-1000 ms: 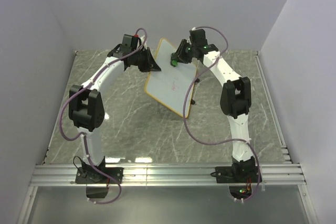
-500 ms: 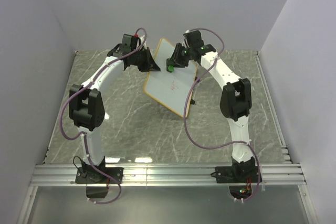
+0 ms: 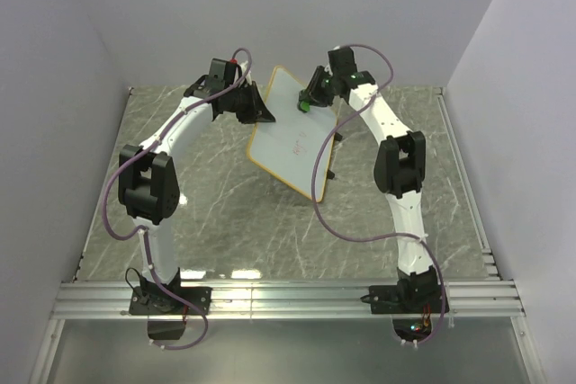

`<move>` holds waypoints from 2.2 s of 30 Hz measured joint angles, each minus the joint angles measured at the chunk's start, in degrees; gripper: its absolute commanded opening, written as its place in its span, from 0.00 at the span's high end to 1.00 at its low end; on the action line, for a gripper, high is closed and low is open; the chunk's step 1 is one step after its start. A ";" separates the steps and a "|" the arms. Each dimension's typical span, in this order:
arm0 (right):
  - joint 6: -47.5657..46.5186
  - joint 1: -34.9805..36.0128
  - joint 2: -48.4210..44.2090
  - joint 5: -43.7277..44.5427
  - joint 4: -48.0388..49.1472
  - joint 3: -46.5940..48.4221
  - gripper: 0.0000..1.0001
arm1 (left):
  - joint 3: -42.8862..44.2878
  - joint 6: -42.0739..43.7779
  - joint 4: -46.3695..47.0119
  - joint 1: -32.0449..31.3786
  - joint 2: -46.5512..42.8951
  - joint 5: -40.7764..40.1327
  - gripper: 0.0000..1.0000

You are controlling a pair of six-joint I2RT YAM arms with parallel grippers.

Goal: Erase the whiteboard

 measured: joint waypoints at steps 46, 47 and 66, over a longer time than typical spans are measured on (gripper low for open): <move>-7.43 8.87 -22.67 12.63 2.05 -37.81 1.00 | -0.85 -0.13 0.35 -0.13 -0.90 -0.61 1.00; -7.54 10.60 -24.11 12.59 1.64 -38.86 1.00 | -0.85 0.02 0.35 -0.13 -0.90 -0.63 1.00; -4.46 9.81 -14.64 3.58 -9.44 -19.37 1.00 | -1.77 1.01 1.01 0.07 -1.09 -0.55 1.00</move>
